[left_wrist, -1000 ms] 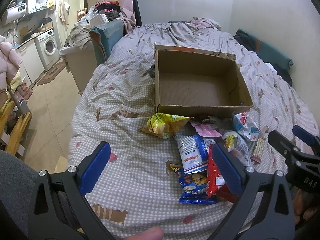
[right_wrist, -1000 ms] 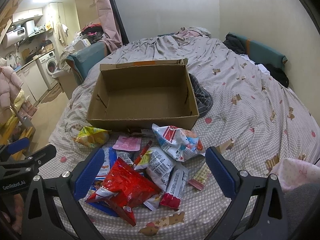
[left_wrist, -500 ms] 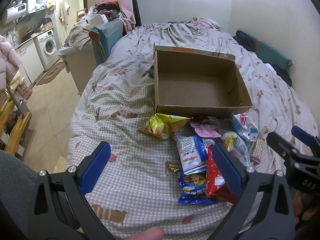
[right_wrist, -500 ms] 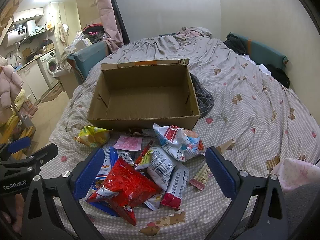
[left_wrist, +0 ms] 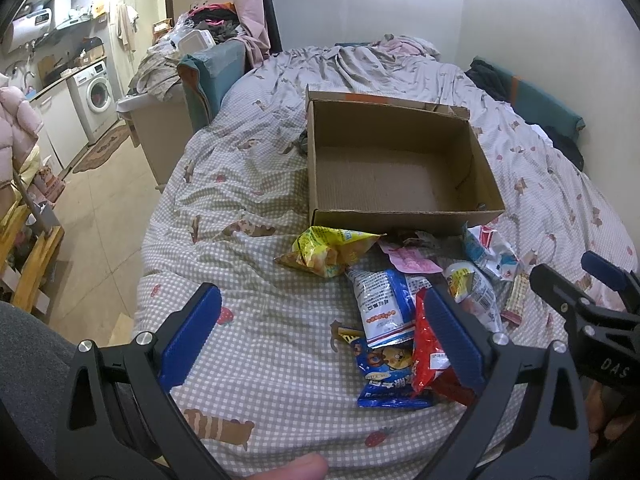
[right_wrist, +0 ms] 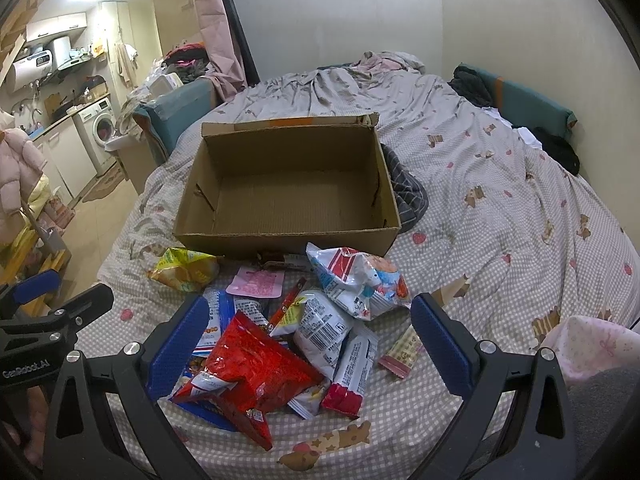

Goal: Organize snacks

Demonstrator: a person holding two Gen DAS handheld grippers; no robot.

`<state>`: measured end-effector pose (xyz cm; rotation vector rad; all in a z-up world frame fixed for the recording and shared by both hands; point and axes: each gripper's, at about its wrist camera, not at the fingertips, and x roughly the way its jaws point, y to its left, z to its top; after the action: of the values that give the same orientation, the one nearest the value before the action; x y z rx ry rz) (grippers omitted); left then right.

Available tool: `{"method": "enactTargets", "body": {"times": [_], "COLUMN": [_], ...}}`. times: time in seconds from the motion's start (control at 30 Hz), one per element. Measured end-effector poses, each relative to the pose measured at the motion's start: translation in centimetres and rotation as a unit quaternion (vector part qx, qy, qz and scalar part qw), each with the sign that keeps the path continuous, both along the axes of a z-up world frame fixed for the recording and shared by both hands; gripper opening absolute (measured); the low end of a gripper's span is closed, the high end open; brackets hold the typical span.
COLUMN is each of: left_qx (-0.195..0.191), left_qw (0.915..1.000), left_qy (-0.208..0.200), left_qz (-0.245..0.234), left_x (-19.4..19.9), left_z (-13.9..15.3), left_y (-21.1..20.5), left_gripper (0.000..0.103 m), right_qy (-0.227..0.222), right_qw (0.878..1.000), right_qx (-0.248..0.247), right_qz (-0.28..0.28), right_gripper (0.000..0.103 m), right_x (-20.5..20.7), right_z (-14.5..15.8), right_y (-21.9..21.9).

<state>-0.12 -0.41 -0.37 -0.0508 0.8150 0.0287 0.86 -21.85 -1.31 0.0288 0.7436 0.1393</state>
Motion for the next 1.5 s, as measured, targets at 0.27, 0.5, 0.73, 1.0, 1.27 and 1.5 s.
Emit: {"method": "enactTargets", "body": {"times": [0.27, 0.5, 0.73, 1.0, 1.27, 1.5], "left_qx": [-0.001, -0.002, -0.012, -0.012, -0.008, -0.009], "left_qw": [1.0000, 0.9999, 0.9991, 0.9975, 0.9962, 0.9946], "left_qy": [0.001, 0.012, 0.033, 0.054, 0.067, 0.087], "left_qz": [0.000, 0.004, 0.024, 0.043, 0.054, 0.057], "left_x": [0.0, 0.0, 0.6, 1.0, 1.2, 1.9], "left_z": [0.1, 0.0, -0.4, -1.1, -1.7, -2.1], "left_y": [-0.1, 0.5, 1.5, 2.6, 3.3, 3.4], "left_gripper": [0.100, 0.100, 0.100, 0.100, 0.100, 0.100], "right_qy": [0.008, 0.034, 0.191, 0.389, 0.405, 0.383], "right_qw": [1.000, 0.999, 0.969, 0.883, 0.895, 0.906], "right_qx": [0.003, 0.024, 0.158, 0.262, 0.185, 0.180], "right_qz": [-0.002, -0.003, -0.022, -0.007, -0.030, 0.019], "right_gripper": [0.103, 0.102, 0.103, 0.087, 0.067, 0.054], "right_x": [0.3, 0.8, 4.2, 5.6, 5.8, 4.1], "right_z": [-0.4, 0.1, -1.5, -10.3, -13.4, -9.7], "right_y": [-0.3, -1.5, -4.4, 0.2, 2.5, 1.7]}}
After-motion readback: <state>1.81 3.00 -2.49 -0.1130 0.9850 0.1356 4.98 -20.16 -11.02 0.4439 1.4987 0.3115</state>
